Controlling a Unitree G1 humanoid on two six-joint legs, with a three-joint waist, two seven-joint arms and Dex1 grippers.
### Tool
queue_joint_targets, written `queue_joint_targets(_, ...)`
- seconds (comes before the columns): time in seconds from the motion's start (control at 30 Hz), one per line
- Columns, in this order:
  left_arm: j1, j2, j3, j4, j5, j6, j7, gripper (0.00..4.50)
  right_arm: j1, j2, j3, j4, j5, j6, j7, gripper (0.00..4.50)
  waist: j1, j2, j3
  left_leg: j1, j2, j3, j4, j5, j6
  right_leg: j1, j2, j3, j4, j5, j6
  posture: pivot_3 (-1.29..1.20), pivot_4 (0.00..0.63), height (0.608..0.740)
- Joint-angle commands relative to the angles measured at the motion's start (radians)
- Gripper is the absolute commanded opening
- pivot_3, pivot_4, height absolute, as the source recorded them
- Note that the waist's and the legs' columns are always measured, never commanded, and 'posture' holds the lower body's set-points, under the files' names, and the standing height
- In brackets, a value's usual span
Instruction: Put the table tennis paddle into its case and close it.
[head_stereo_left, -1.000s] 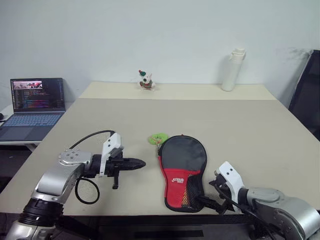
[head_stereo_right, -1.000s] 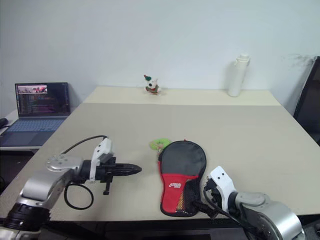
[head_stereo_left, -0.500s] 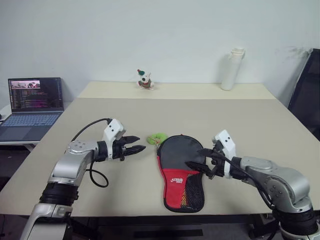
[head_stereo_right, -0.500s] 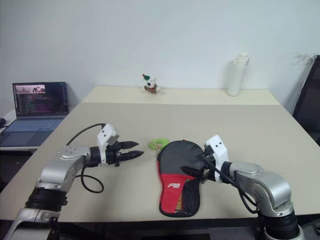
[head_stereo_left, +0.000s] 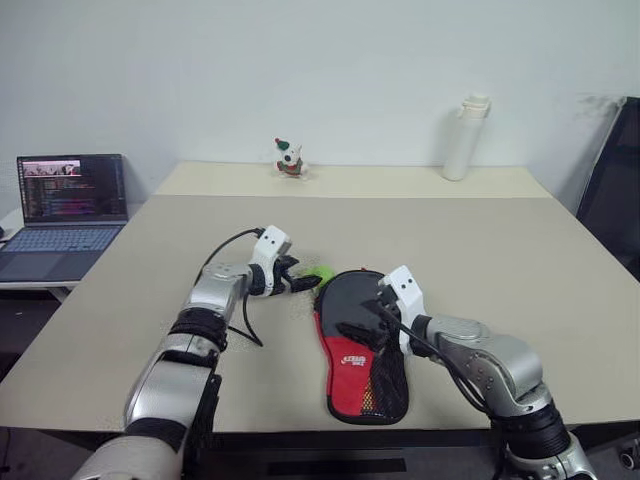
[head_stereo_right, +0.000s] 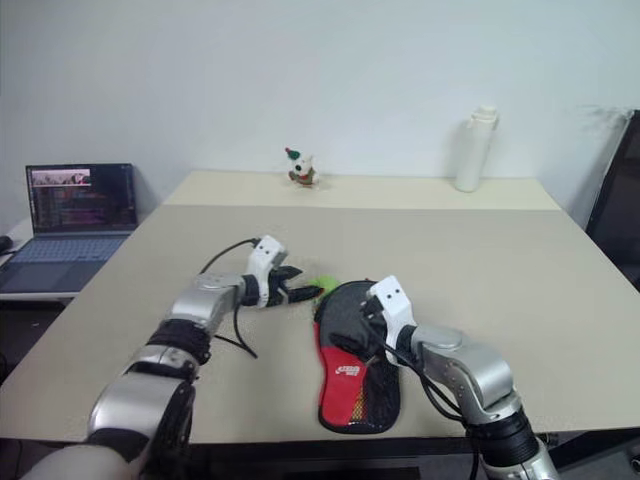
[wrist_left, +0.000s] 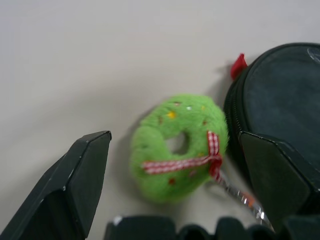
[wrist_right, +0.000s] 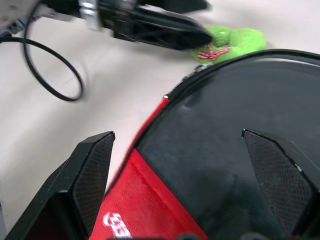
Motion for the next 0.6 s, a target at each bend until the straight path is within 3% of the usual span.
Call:
queue_joint_targets(0.03,-0.066,-0.017,0.014,0.112,0.031,-0.06,0.033,4.46,-0.002,0.008,-0.006,-0.023,-0.012,-0.027,-0.011,4.5,-0.003,0.0,0.0,0.0,0.0,0.0,0.0,0.0,0.0,0.0,0.0,0.0,0.0,0.0,0.0,0.0,0.15,0.74)
queue_joint_targets(0.23,-0.076,-0.045,0.017,0.215,0.072,-0.091,0.078,4.46,0.009,0.016,0.025,-0.025,-0.062,-0.06,-0.042,4.5,-0.003,0.0,0.0,0.0,0.0,-0.001,0.0,0.0,0.0,0.0,0.0,-0.001,0.001,0.0,0.0,0.0,0.15,0.74)
queue_joint_targets(0.6,-0.042,-0.061,0.045,0.212,0.074,-0.091,0.066,4.46,-0.039,0.079,0.115,0.129,-0.198,-0.202,-0.058,4.5,-0.009,0.0,0.0,0.001,0.0,0.0,0.001,0.0,0.0,0.0,0.0,-0.001,0.003,0.0,0.001,0.0,0.15,0.74)
